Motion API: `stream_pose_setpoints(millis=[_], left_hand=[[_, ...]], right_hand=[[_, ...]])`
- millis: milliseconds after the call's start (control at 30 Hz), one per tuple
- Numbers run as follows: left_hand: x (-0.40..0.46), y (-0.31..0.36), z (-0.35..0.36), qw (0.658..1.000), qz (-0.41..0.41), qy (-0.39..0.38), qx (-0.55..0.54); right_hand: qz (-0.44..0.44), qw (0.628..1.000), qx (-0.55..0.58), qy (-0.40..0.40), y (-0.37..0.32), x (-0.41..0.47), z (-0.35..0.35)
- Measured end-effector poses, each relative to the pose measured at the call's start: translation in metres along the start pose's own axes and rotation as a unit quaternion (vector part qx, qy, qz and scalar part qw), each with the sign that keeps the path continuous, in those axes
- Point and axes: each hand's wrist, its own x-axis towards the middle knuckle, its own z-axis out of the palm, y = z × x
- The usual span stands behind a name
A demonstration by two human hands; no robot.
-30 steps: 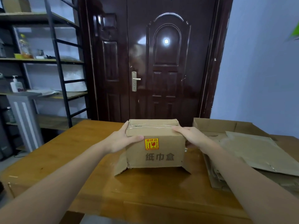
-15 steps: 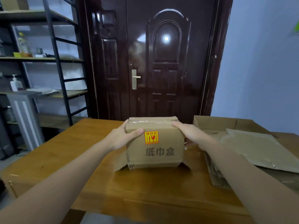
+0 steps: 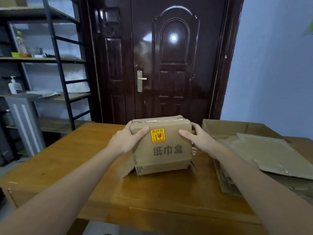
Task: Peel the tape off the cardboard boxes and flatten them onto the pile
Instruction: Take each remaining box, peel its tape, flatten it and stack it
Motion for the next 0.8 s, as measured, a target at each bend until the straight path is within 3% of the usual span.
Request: stream_pose_setpoints(millis=[133,333,433,600,800], left_hand=[[0.002,-0.002,-0.005,0.995,-0.016,0.034,-0.088],[-0.017,-0.029,0.007,0.980,0.047,-0.066,-0.184],[-0.025,-0.045,0.018,0.983,0.109,-0.116,-0.093],[-0.037,-0.069,0.034,0.987,0.095,-0.114,0.069],[-0.041,-0.090,0.054,0.993,0.082,-0.055,0.066]], right_hand=[[-0.066,0.988,-0.137,-0.036,0.004,-0.009,0.005],[-0.098,0.962,-0.254,-0.009,0.033,-0.017,0.028],[-0.089,0.953,-0.290,0.020,0.048,-0.024,0.035],[-0.087,0.943,-0.322,0.000,0.067,-0.030,0.040],[-0.115,0.952,-0.282,0.021,0.069,-0.029,0.043]])
